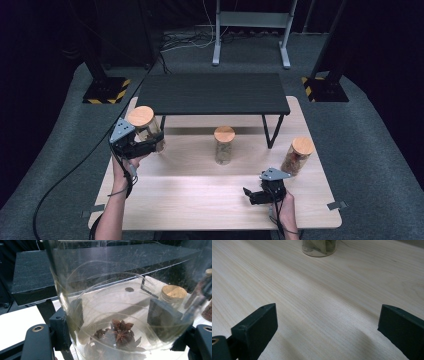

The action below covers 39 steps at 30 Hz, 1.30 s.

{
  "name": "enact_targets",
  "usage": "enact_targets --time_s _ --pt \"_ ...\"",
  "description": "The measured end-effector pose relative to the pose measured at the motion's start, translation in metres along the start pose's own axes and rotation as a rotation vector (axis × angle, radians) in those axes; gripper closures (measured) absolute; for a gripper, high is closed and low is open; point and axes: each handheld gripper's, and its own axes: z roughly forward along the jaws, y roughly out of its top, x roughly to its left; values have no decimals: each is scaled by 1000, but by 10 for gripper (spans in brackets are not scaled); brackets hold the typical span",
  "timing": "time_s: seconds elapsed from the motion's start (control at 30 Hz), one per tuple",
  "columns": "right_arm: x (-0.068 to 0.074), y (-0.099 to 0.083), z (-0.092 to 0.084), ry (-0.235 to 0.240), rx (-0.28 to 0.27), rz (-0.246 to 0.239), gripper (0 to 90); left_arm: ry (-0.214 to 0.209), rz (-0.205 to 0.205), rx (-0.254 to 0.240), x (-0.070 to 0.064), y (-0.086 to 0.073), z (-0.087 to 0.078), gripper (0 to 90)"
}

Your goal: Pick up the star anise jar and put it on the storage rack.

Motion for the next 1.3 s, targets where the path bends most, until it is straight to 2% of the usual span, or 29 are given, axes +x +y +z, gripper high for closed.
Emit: enact_targets --time_s 0.63,1.3 --pt "1 1 1 -3 13 -7 15 -22 5 -11 -3 16 1 248" --pt "1 1 2 -1 21 -8 16 -51 -32 -28 3 29 -2 248"
